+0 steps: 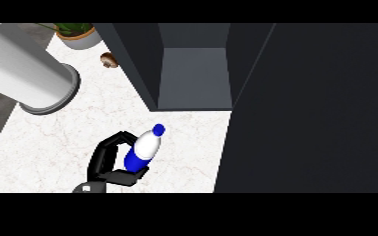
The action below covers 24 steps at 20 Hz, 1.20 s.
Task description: Pick up the bottled water, place it into the cabinet and close the cabinet
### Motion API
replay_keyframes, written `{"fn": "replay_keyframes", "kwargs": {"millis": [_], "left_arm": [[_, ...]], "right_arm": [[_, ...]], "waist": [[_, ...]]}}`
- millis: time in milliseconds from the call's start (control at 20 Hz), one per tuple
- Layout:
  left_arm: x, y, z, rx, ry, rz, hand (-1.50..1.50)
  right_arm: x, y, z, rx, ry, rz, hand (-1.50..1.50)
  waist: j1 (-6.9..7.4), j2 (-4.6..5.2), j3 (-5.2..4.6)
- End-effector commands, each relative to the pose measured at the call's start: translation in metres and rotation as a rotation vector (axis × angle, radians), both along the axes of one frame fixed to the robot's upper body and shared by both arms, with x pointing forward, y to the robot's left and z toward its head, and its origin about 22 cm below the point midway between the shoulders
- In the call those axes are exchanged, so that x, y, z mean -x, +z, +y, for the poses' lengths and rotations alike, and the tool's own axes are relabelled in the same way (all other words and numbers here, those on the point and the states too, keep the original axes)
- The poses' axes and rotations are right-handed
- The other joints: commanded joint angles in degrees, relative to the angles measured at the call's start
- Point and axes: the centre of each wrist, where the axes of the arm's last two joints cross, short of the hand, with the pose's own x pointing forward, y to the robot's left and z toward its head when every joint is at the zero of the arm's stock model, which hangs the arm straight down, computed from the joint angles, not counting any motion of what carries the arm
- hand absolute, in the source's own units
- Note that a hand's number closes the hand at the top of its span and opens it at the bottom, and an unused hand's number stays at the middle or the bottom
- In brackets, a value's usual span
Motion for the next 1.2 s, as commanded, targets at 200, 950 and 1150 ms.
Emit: {"fn": "replay_keyframes", "kwargs": {"millis": [200,950,1150], "left_arm": [[-0.041,0.027,-0.029,-0.09,0.059,-0.123,1.5],[-0.075,0.093,-0.102,0.18,-0.009,-0.105,1.5],[-0.087,0.125,-0.119,0.147,0.009,-0.114,1.5]], "right_arm": [[0.025,0.017,-0.011,0.015,-0.04,-0.041,-1.5],[0.018,0.009,-0.018,0.014,-0.03,-0.05,-1.5],[0.017,0.01,-0.006,0.003,-0.068,-0.055,-1.5]], "waist": [[0.04,0.03,-0.03],[-0.13,-0.05,0.02],[0.05,0.02,-0.04]]}}
